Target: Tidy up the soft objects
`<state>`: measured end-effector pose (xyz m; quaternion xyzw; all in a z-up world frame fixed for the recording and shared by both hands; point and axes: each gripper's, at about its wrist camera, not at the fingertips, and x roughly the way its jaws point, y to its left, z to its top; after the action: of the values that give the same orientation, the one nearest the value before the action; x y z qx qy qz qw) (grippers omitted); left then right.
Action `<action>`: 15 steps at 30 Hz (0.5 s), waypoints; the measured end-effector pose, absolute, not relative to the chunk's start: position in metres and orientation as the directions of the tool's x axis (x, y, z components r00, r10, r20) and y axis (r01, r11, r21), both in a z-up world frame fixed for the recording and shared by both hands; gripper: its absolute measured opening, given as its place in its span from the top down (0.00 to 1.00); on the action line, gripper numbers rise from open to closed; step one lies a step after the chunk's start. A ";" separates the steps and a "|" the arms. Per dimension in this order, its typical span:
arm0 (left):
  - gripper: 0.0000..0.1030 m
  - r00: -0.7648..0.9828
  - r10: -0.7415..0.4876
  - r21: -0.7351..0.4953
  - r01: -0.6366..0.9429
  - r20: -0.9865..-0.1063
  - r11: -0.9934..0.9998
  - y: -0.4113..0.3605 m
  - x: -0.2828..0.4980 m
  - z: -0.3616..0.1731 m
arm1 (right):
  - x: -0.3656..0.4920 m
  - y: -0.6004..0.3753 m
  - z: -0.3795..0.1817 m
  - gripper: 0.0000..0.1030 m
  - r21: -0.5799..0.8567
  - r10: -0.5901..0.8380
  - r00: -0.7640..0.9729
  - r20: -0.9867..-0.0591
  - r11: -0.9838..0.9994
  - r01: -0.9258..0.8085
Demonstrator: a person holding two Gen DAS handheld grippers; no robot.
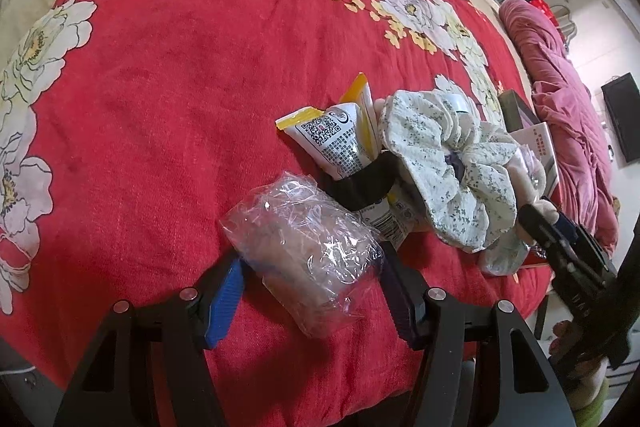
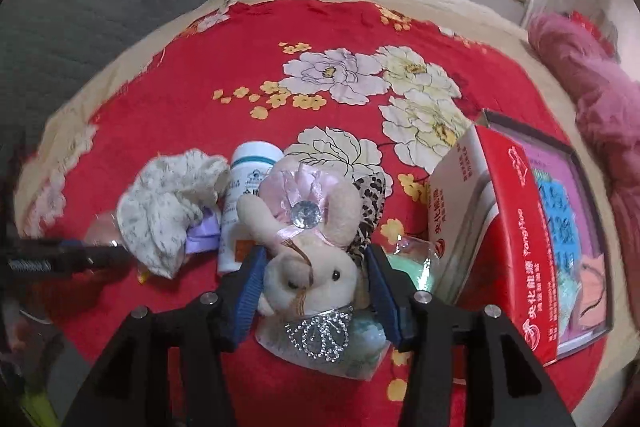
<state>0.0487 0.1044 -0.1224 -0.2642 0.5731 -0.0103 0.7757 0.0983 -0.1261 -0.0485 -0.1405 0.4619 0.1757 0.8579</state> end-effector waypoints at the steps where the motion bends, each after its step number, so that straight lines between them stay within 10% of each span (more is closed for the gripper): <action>1: 0.36 0.343 -0.319 -0.422 -0.287 -0.883 0.860 0.104 0.049 -0.123 | 0.095 -0.119 -0.051 0.48 -0.150 0.124 0.535 -0.836 0.886 -0.440; 15: 0.36 0.331 -0.322 -0.419 -0.287 -0.887 0.861 0.103 0.050 -0.123 | 0.067 -0.081 -0.073 0.37 -0.446 -0.027 0.651 -0.758 0.750 -0.488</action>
<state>0.0503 0.1032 -0.1235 -0.2630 0.5783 -0.0112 0.7722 0.0673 -0.0812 -0.0735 -0.3263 0.3948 0.1360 0.8480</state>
